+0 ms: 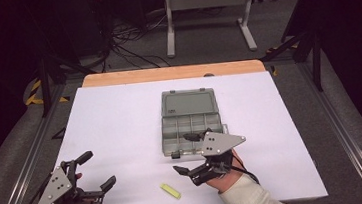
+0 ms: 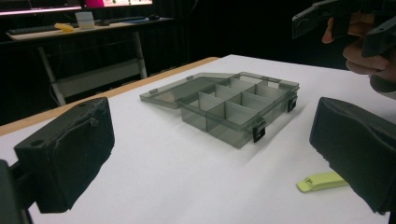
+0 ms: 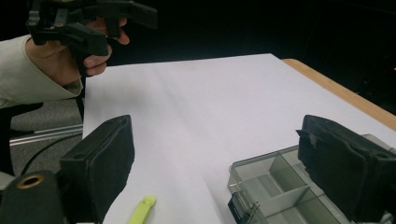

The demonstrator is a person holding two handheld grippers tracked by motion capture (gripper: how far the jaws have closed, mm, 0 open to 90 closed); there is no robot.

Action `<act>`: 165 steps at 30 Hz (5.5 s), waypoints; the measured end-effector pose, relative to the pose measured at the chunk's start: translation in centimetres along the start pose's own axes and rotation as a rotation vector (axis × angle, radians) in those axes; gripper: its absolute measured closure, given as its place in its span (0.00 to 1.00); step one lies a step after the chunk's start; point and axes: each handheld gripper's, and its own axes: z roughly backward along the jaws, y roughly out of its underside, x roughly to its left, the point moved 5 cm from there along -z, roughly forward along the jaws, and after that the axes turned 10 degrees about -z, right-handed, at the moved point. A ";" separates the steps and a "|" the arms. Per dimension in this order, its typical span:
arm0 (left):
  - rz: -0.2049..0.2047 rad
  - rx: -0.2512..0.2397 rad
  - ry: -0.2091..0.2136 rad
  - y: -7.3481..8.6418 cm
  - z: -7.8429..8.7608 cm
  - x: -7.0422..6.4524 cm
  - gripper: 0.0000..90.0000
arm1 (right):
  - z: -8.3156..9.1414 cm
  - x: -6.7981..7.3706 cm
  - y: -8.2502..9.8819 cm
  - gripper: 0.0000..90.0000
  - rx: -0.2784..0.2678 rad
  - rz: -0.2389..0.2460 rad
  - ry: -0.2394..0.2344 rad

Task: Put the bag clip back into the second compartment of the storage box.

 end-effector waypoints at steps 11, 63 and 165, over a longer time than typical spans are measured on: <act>0.005 0.000 -0.002 0.0 0.0 0.0 0.00 | -1.7 1.4 -0.8 0.14 0.209 0.028 -0.034; 0.006 0.011 0.003 0.1 -0.1 0.0 0.01 | -8.0 4.0 5.7 0.34 0.765 -0.037 -0.075; 0.008 0.009 0.000 0.2 -0.2 0.0 0.01 | -4.5 -6.9 -3.5 0.87 0.463 -0.196 0.141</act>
